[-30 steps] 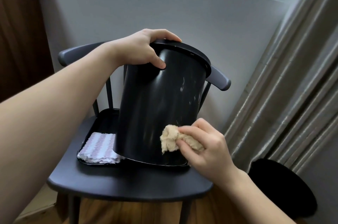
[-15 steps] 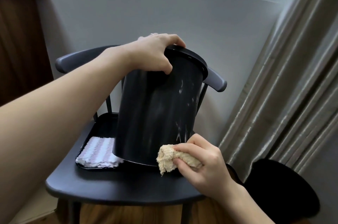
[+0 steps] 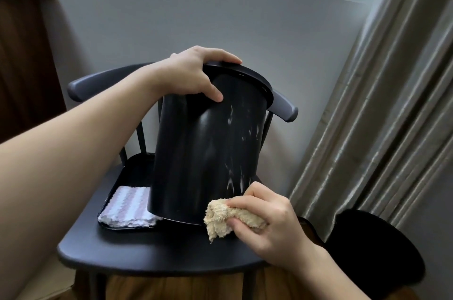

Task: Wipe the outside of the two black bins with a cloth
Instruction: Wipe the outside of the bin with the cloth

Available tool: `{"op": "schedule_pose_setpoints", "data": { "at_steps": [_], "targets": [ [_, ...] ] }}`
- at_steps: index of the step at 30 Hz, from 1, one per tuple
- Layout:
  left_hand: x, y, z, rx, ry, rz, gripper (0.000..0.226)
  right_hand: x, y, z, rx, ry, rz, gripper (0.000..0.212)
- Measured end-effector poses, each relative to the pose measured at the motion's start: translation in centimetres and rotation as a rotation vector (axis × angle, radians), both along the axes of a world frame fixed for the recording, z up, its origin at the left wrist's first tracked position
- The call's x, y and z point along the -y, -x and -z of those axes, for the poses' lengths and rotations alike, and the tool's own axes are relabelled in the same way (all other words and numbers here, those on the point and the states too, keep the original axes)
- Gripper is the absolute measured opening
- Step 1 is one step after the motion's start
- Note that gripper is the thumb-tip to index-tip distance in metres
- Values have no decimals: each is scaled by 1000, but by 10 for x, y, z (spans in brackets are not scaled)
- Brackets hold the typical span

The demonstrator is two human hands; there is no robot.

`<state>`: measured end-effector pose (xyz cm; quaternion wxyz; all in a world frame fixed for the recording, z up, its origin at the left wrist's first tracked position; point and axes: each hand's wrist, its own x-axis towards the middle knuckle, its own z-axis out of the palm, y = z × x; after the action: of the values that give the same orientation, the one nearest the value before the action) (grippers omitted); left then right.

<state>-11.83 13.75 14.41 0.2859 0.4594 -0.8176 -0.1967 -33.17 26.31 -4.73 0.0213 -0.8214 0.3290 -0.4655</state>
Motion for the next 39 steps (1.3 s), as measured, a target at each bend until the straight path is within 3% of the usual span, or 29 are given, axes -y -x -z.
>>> {"op": "schedule_pose_setpoints", "data": {
  "at_steps": [6, 12, 15, 21, 29, 39],
  "targets": [
    [-3, -4, 2, 15, 27, 34, 77, 17, -6, -42, -59, 58, 112, 17],
    [-7, -5, 2, 40, 58, 57, 75, 59, -11, -115, 24, 136, 351, 18],
    [-6, -6, 2, 34, 56, 58, 73, 57, -11, -112, 51, 93, 364, 18],
    [-6, -9, 3, 32, 52, 60, 73, 35, -6, -78, -80, 91, 185, 16],
    [-14, -9, 1, 116, 147, 56, 69, 72, -23, -132, 50, 171, 379, 18],
    [-14, -15, 1, 53, 93, 66, 74, 74, -12, -135, 72, 134, 489, 14]
  ]
}}
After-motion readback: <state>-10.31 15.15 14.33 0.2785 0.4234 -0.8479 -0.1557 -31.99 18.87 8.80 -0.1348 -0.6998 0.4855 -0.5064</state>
